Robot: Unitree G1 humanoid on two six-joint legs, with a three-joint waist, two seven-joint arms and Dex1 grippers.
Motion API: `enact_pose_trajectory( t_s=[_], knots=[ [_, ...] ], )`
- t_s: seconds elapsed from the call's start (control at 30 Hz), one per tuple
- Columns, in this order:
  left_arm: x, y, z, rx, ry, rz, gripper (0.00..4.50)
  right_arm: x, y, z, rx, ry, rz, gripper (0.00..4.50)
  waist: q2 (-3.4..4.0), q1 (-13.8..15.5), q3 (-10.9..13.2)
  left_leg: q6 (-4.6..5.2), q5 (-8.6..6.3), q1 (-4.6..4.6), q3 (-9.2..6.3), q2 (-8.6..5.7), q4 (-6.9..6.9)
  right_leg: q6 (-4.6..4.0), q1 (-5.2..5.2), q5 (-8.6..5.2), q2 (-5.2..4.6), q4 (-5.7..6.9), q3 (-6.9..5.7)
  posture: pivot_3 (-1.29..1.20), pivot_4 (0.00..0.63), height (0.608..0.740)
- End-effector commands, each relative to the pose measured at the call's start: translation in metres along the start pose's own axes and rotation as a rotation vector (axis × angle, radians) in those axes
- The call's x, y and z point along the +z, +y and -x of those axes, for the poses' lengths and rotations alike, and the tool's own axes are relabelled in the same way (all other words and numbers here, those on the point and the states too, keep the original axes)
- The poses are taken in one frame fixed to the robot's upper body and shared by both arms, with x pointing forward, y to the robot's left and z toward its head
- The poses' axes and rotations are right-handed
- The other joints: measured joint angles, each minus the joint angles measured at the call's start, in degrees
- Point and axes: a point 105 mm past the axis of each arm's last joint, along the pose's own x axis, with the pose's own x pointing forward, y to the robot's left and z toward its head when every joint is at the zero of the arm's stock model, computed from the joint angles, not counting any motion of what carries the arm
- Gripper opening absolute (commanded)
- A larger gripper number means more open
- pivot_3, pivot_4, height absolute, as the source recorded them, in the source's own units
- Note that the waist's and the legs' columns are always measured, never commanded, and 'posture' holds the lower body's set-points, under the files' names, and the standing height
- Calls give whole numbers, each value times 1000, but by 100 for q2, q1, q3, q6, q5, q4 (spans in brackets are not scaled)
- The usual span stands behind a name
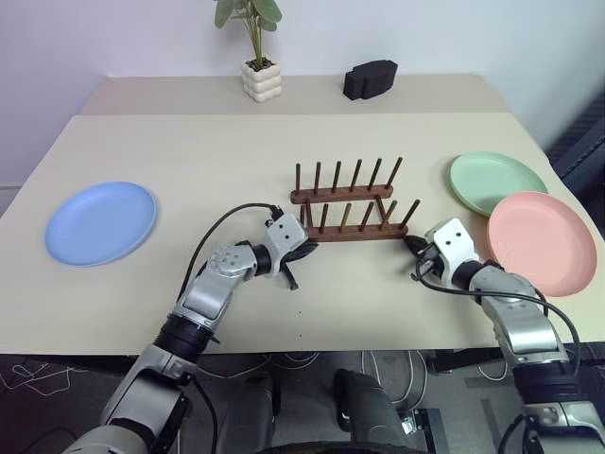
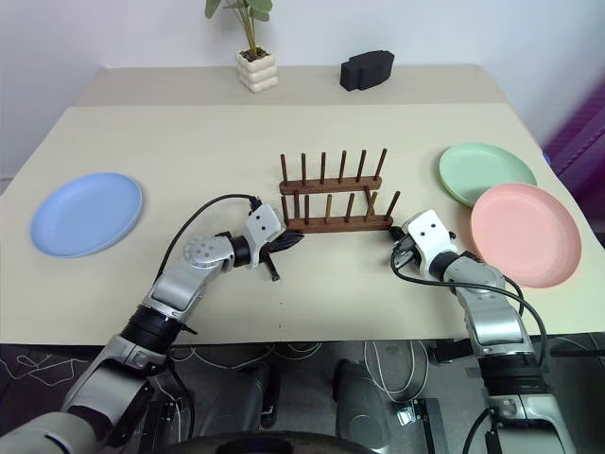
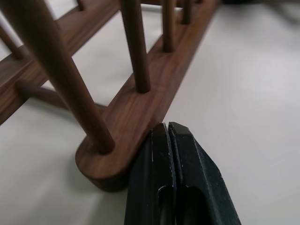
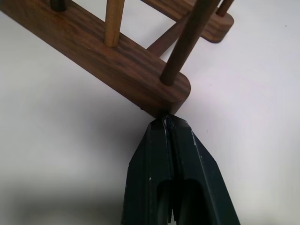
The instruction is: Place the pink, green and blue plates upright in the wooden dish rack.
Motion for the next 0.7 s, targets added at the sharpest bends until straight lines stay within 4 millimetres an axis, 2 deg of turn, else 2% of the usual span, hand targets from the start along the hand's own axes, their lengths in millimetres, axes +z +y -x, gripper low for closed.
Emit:
enact_pose_trajectory(
  t_s=[0.03,0.2,0.33,0.43,0.57,0.67,0.7],
  knots=[
    [-9,18,5,85,40,0,0,7,1,-4,-1,-31,17,17,0,3,0,0,0,0,0,0,0,0,0,0,0,1,0,0,150,737],
    [-10,20,6,89,39,-4,0,8,2,-4,3,-38,18,17,0,2,0,0,0,0,0,0,0,0,0,0,1,1,0,0,150,737],
    [-7,9,7,29,21,-7,0,9,-1,2,-7,-39,42,17,0,1,0,0,0,0,0,0,-1,0,0,0,1,1,0,0,150,737],
    [3,-8,11,-69,-37,3,0,18,-11,16,-35,-51,65,17,3,7,0,0,0,-1,0,0,-2,0,-1,0,0,1,1,0,150,737],
    [12,-26,17,-170,-83,10,0,36,-15,45,26,-90,29,17,6,51,3,0,0,-6,0,-1,-4,0,-3,-1,-3,-4,2,0,150,737],
    [18,-38,20,-234,-121,32,0,47,-12,69,80,-90,15,847,3,56,3,0,0,-8,-1,-1,-1,0,-2,-1,-5,-4,1,0,150,737],
    [21,-42,20,-261,-138,41,0,49,-13,76,85,-84,14,1258,3,55,4,0,0,-7,-1,0,-1,-1,-2,-2,-4,-5,1,0,150,737]
  ],
)
